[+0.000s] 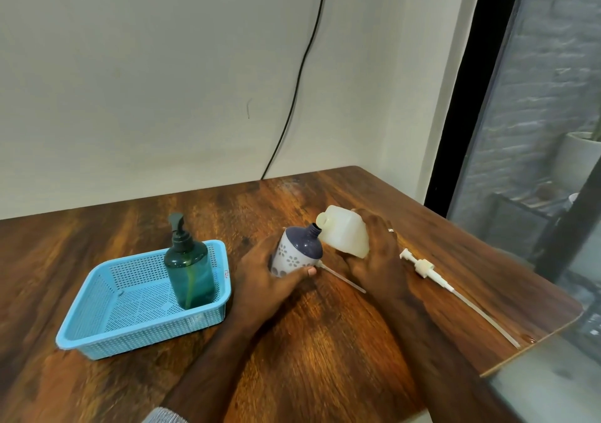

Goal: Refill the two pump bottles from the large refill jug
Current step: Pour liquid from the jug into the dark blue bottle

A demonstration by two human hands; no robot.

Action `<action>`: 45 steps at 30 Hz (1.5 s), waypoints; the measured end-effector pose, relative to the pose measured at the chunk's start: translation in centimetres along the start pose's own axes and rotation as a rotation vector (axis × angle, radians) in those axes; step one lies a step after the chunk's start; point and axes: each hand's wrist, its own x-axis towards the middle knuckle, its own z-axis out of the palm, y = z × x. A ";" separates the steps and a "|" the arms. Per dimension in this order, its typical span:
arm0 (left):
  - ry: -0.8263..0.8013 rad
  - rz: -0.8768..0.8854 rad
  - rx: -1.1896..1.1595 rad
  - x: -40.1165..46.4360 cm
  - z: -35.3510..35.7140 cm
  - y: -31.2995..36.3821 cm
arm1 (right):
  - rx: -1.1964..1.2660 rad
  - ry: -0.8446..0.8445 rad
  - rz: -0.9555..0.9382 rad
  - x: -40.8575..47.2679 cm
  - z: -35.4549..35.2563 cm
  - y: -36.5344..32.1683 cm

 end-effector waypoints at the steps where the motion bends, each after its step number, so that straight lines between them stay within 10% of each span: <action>1: 0.002 0.000 0.001 0.0 0.0 0.0 | 0.000 0.001 -0.006 0.0 0.0 0.0; 45: -0.033 -0.088 -0.003 -0.2 -0.1 -0.4 | -0.050 0.079 -0.253 1.8 -3.8 -3.2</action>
